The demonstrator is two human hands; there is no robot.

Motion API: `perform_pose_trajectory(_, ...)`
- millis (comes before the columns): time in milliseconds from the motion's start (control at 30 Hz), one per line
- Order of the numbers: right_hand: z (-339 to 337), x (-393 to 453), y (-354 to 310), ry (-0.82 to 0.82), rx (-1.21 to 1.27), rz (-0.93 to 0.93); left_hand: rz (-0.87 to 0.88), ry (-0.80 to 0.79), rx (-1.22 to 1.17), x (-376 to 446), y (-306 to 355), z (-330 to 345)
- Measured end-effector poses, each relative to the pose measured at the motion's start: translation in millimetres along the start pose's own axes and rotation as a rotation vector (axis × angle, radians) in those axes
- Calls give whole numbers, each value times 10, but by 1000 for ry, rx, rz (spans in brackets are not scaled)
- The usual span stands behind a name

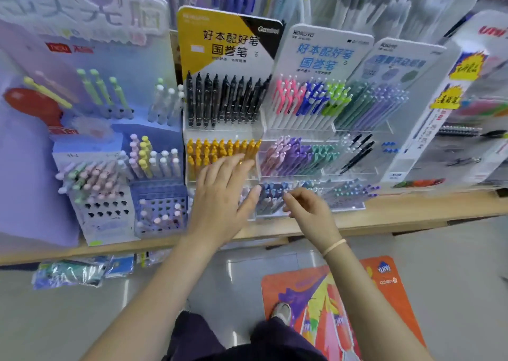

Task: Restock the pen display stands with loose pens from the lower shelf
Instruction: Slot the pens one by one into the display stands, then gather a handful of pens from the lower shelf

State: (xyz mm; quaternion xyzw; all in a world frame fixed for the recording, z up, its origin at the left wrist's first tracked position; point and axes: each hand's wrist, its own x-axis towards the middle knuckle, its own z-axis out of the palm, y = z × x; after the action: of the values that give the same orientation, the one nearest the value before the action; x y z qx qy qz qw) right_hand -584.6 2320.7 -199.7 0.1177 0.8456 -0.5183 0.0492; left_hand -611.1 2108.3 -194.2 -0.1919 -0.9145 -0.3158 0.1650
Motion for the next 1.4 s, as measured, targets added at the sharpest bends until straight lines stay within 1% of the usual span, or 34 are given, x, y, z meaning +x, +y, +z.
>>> perform_pose_trajectory(33,-203,-98,123,34,-95,-34,22,-16,-24,-20,182,98)
perform_pose_trajectory(100,-670,-331,431,123,-240,-63,90,-103,-47,-101,582,413)
perform_pose_trajectory(200,-1386,-670,984,256,-400,-57,166,-304,-32,-206,1180,1063)
perform_pose_trajectory(300,-2140,-985,1674,369,-489,-6,210,-469,-4,-192,1925,1810)
perform_pose_trajectory(367,-2705,-1159,2191,434,-509,53,284,-521,28,-152,2553,2337)
perform_pose_trajectory(433,-3273,-1275,2726,460,-517,110,355,-560,48,-143,3150,2861)
perform_pose_trajectory(500,-3741,-1300,3244,457,-518,181,396,-630,59,-152,3568,3377)
perform_pose_trajectory(567,-4088,-1263,3732,439,-506,241,406,-713,76,-162,3860,3875)
perform_pose_trajectory(633,-4325,-1136,4239,438,-519,270,410,-744,93,-180,4062,4398)
perform_pose_trajectory(700,-4452,-908,4774,410,-525,306,423,-760,95,-191,4157,4989)
perform_pose_trajectory(767,-4502,-616,5361,383,-488,342,415,-795,95,-222,4106,5660)
perform_pose_trajectory(867,-4488,-50,6377,416,-434,367,357,-855,105,-280,3809,6837)
perform_pose_trajectory(900,-4481,176,6712,436,-428,349,330,-852,113,-269,3676,7267)
perform_pose_trajectory(1000,-4385,850,7615,441,-420,307,303,-773,131,-196,3252,8475)
perform_pose_trajectory(1100,-4342,1423,8337,473,-402,242,324,-656,137,3,2903,9434)
perform_pose_trajectory(1167,-4390,1764,8667,549,-409,178,294,-568,176,223,2742,9873)
perform_pose_trajectory(1233,-4503,2066,8860,645,-424,129,211,-513,211,475,2655,10156)
perform_pose_trajectory(1300,-4626,2314,8928,688,-465,107,154,-526,204,694,2644,10339)
perform_pose_trajectory(1400,-4760,2608,8902,677,-501,91,188,-543,127,925,2651,10528)
